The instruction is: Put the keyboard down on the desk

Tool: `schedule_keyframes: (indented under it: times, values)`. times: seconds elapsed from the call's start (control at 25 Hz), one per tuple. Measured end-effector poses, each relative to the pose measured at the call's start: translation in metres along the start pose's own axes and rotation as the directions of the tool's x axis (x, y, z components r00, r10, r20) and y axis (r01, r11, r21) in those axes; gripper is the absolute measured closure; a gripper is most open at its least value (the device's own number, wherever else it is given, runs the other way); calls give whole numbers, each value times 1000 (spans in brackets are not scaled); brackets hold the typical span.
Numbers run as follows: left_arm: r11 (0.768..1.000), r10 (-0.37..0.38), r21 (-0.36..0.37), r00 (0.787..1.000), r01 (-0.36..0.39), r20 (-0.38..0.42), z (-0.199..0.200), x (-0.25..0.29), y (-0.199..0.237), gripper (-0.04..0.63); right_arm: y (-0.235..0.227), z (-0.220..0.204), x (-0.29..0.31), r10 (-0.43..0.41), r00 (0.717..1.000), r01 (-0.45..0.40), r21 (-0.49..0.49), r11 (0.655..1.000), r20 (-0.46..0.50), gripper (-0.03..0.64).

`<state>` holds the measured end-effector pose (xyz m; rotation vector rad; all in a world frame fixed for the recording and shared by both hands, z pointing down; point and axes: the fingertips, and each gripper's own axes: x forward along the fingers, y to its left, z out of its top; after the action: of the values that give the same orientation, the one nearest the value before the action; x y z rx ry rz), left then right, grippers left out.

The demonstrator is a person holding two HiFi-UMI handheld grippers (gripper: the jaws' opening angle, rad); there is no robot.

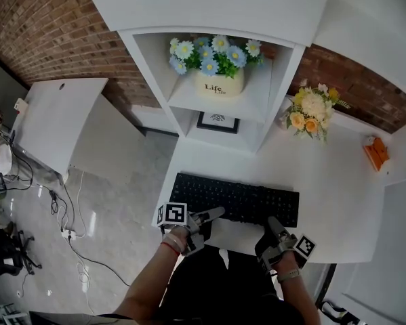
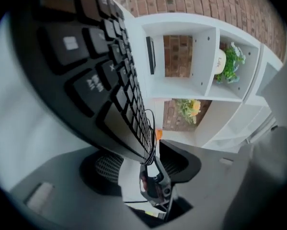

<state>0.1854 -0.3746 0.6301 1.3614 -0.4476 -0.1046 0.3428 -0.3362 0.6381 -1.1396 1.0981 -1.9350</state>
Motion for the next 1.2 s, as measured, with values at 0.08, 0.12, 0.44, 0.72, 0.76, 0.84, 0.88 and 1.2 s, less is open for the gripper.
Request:
schedule_keyframes:
  times: [0.08, 0.12, 0.44, 0.72, 0.76, 0.84, 0.88, 1.2]
  values:
    - [998, 28, 56, 996, -23, -80, -9, 1, 0, 368, 1, 2, 0, 7, 1000, -7, 5, 1000, 12, 500]
    - [996, 46, 86, 991, -35, -127, -14, 1, 1, 368, 1, 3, -1, 10, 1000, -11, 7, 1000, 19, 500]
    - [965, 169, 252, 913, -76, -372, -42, -15, 13, 443, -7, 8, -1, -4, 999, 2, 36, 999, 53, 505]
    - [950, -18, 282, 926, 133, -377, -43, -23, -22, 469, -10, 5, -7, -41, 999, 41, 34, 999, 14, 431]
    - [936, -33, 314, 926, 161, -377, -42, -24, -27, 450, -10, 5, -12, -63, 998, 62, 34, 997, 11, 431]
    - [897, -33, 396, 922, 197, -385, -42, -26, -34, 446, -7, 9, -23, -104, 994, 103, 21, 994, 30, 431]
    - [876, -22, 438, 925, 200, -380, -41, -26, -37, 481, -3, 13, -28, -114, 992, 114, 3, 993, 45, 431]
    - [703, 6, 708, 996, 60, -89, 22, -26, -65, 597, 69, 39, -25, -3, 996, 37, -370, 928, 91, 522]
